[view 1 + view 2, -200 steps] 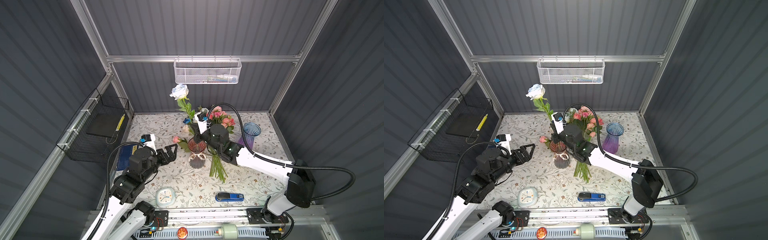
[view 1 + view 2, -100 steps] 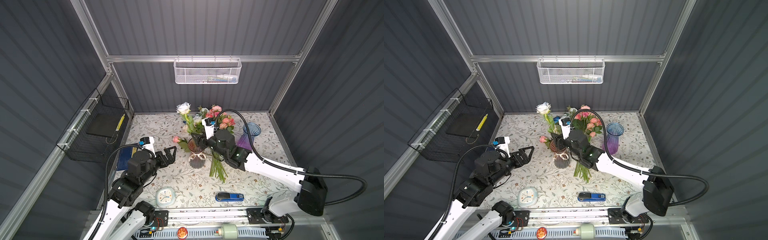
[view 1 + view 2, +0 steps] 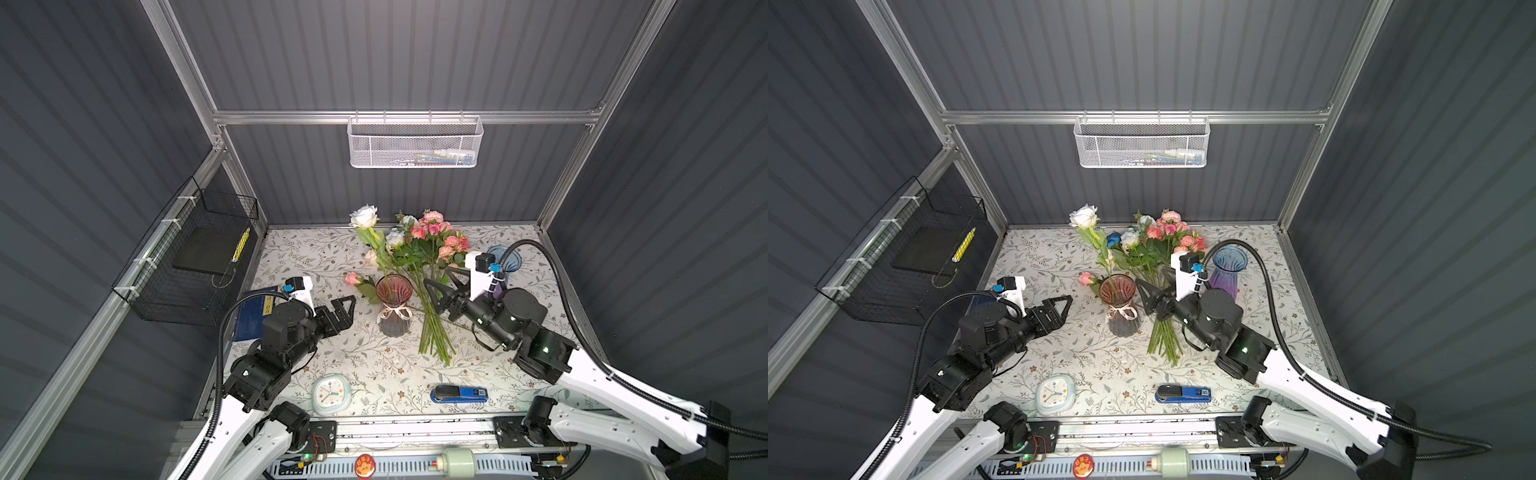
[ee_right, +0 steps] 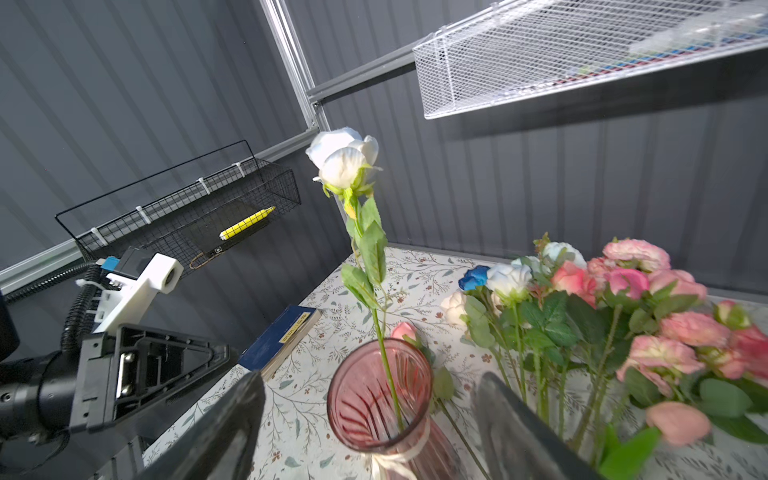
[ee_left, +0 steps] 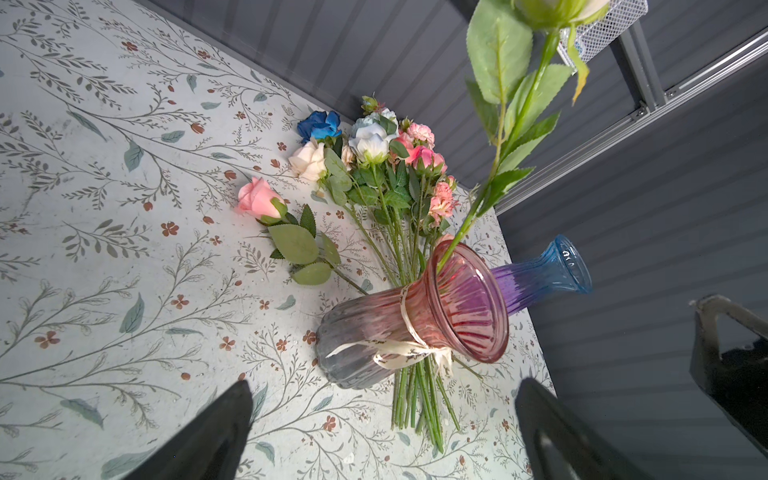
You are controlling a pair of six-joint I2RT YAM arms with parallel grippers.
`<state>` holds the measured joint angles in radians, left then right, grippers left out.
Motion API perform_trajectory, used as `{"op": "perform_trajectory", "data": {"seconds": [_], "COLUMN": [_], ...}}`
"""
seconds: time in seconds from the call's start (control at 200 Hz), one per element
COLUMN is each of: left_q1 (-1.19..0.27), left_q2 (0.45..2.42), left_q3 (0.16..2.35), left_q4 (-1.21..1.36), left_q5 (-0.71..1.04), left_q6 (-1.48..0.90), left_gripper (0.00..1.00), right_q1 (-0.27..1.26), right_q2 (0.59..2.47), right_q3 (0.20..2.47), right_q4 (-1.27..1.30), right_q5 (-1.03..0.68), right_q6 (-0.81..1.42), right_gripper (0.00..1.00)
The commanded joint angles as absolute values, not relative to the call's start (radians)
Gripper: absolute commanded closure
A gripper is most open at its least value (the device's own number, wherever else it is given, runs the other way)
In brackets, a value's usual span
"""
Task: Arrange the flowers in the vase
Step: 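Open the right gripper and draw it back from the vase, then reach the right gripper back down to the flower stems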
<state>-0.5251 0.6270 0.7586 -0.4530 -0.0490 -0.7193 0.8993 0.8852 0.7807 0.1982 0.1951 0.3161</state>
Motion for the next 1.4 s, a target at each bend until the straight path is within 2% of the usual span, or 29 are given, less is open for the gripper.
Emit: {"op": "perform_trajectory", "data": {"seconds": [0.0,0.155,0.235,0.32,0.425,0.565,0.72,0.98,1.15,1.396], "left_q1": [-0.529,-0.529,-0.528,-0.529,-0.529,-0.529,-0.529,-0.529,-0.529,-0.529], "left_q2": [0.632,0.627,0.626,0.627,0.626,0.616,0.608,0.598,0.597,0.609], "left_q3": [0.731,0.705,0.697,0.694,0.698,0.697,0.695,0.693,0.698,0.699], "left_q4": [-0.419,-0.408,-0.407,-0.407,-0.412,-0.426,-0.433,-0.447,-0.456,-0.46], "left_q5": [-0.019,-0.014,-0.012,-0.006,-0.002,-0.006,-0.007,-0.011,-0.018,-0.02], "left_q6": [-0.737,-0.739,-0.743,-0.744,-0.744,-0.742,-0.744,-0.75,-0.744,-0.739], "left_gripper": [0.0,0.0,0.0,0.0,0.0,0.0,0.0,0.0,0.0,0.0], "right_q1": [0.89,0.829,0.762,0.683,0.623,0.617,0.616,0.566,0.558,0.548], "right_q2": [0.826,0.839,0.885,0.992,1.151,1.392,1.559,1.789,1.897,1.976], "right_q3": [0.725,0.685,0.678,0.709,0.759,0.898,0.993,1.179,1.292,1.357], "right_q4": [0.08,-0.044,-0.072,-0.117,-0.149,-0.246,-0.219,-0.201,-0.226,-0.209], "right_q5": [0.26,0.231,0.156,0.059,-0.023,-0.028,-0.017,0.002,0.003,0.007], "right_q6": [0.36,0.41,0.443,0.475,0.451,0.394,0.356,0.293,0.253,0.227], "right_gripper": [0.19,0.26,0.34,0.41,0.43,0.43,0.44,0.57,0.59,0.69]}}
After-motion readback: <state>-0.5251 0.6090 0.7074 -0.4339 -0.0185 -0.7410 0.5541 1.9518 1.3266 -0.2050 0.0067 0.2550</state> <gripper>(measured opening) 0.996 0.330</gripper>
